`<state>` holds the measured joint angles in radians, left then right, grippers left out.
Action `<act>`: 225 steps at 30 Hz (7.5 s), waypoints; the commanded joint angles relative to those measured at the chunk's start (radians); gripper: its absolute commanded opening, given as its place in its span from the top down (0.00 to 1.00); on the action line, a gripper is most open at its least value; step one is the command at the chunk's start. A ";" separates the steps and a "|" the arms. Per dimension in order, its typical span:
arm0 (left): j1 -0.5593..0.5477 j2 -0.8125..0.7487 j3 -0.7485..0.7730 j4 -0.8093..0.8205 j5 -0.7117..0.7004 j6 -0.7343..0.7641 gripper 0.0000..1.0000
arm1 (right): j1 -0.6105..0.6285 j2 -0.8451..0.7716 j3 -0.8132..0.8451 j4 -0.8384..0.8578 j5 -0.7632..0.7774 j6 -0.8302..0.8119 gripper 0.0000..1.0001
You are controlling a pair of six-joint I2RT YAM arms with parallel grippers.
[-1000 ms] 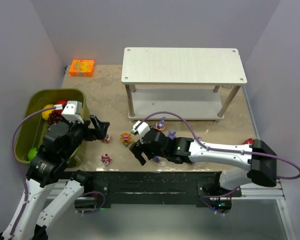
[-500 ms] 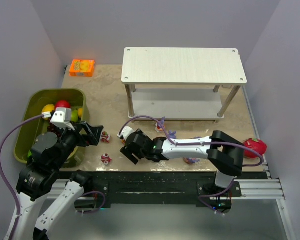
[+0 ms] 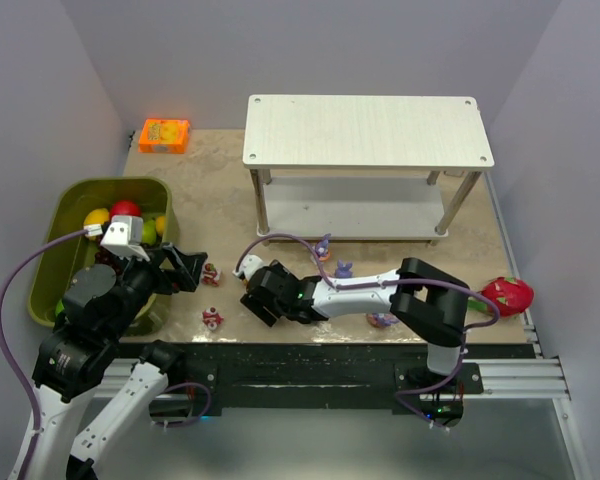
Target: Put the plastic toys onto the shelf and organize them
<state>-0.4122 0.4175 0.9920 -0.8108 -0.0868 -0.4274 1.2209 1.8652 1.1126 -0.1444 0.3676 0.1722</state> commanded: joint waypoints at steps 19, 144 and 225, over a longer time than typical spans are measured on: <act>0.004 -0.016 0.007 -0.018 -0.039 -0.004 0.01 | -0.054 -0.207 0.039 -0.041 0.054 0.084 1.00; 0.006 -0.445 -0.305 0.240 -0.091 -0.149 0.01 | 0.210 -0.008 0.084 0.293 0.146 0.470 0.11; 0.006 -0.437 -0.299 0.206 -0.110 -0.174 0.00 | -0.213 -0.334 -0.016 0.141 0.398 0.107 1.00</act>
<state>-0.4133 0.0135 0.6872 -0.6189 -0.1947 -0.5884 1.0698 1.6001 1.1297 -0.0959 0.8089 0.3656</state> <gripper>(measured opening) 0.994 0.436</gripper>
